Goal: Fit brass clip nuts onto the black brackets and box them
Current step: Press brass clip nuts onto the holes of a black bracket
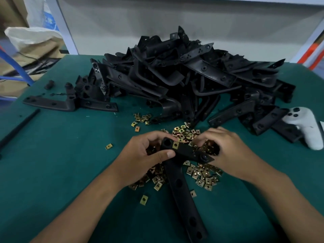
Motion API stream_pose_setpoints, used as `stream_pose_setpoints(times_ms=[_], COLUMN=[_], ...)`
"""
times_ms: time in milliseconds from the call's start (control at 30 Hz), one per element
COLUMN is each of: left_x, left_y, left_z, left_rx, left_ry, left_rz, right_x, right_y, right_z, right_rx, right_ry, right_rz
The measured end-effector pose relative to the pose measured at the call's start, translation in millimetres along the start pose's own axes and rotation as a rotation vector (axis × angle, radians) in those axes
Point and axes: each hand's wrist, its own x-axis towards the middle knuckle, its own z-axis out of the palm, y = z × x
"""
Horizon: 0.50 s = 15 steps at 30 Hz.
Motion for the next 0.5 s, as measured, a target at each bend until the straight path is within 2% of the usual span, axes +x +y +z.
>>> stream_pose_setpoints(times_ms=[233, 500], left_x=[-0.1, -0.9], left_y=[-0.9, -2.4], left_z=[-0.7, -0.9], left_rx=[-0.084, -0.022], left_ry=[-0.015, 0.012], left_rz=[-0.036, -0.027], right_x=[0.4, 0.7], right_y=[-1.8, -1.3], right_z=[-0.3, 6.0], right_rx=[-0.081, -0.114], right_ry=[0.037, 0.051], right_rz=[-0.01, -0.047])
